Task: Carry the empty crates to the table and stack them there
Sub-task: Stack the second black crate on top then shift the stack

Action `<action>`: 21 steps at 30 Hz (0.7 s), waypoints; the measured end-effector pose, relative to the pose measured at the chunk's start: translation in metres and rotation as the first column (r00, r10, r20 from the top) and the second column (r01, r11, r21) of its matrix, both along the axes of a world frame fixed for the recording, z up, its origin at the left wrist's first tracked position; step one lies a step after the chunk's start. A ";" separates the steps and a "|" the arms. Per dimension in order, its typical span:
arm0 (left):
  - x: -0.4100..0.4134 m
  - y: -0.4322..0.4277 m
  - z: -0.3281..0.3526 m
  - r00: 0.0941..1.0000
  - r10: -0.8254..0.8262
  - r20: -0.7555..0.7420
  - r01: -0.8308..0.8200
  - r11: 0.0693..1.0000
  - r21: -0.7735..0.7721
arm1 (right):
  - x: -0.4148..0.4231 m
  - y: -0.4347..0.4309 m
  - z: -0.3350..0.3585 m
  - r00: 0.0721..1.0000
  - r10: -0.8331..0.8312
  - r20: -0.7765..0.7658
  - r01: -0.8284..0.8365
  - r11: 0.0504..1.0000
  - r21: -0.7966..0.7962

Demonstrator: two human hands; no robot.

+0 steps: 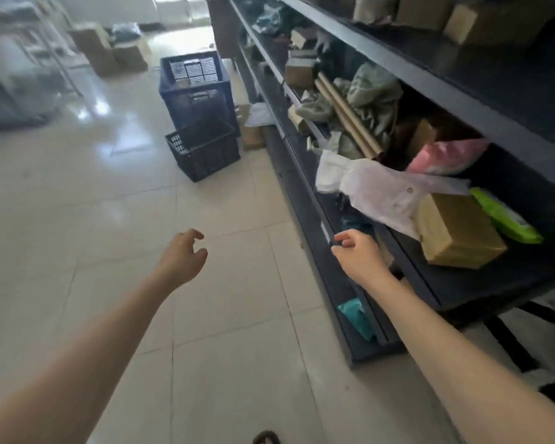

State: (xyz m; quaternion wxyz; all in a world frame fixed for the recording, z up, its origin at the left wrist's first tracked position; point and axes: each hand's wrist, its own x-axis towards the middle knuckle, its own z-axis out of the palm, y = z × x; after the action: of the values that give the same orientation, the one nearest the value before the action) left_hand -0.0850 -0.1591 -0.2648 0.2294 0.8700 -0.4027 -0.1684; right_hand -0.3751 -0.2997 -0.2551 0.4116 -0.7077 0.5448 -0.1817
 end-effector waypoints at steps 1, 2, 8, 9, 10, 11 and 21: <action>0.028 0.007 0.000 0.999 0.052 -0.009 -0.052 0.999 0.004 | 0.027 -0.002 0.001 1.000 0.013 0.005 -0.013 1.000 0.009; 0.054 0.013 -0.001 0.995 0.101 -0.023 -0.101 0.995 0.007 | 0.051 -0.006 0.001 0.999 0.034 0.003 -0.034 0.999 0.018; 0.169 -0.005 -0.019 0.961 0.254 -0.105 -0.255 0.967 0.008 | 0.174 -0.070 0.000 0.993 0.105 -0.051 -0.103 0.993 0.057; 0.186 -0.017 -0.023 0.957 0.265 -0.118 -0.266 0.964 0.004 | 0.192 -0.085 -0.003 0.992 0.112 -0.052 -0.109 0.992 0.066; 0.203 -0.031 -0.026 0.953 0.275 -0.128 -0.277 0.961 0.003 | 0.211 -0.103 -0.006 0.991 0.120 -0.052 -0.116 0.990 0.076; 0.222 -0.048 -0.028 0.951 0.279 -0.131 -0.281 0.960 0.000 | 0.230 -0.122 -0.010 0.990 0.131 -0.044 -0.126 0.988 0.087; 0.425 -0.210 -0.008 0.905 0.394 -0.159 -0.397 0.918 0.013 | 0.462 -0.333 0.001 0.972 0.236 -0.013 -0.234 0.966 0.112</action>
State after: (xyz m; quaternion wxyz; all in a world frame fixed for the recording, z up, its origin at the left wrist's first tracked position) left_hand 0.3400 -0.3687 -0.2732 0.2985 0.9150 -0.2004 -0.1830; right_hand 0.0868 -0.6330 -0.2538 0.4612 -0.7459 0.4715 -0.0923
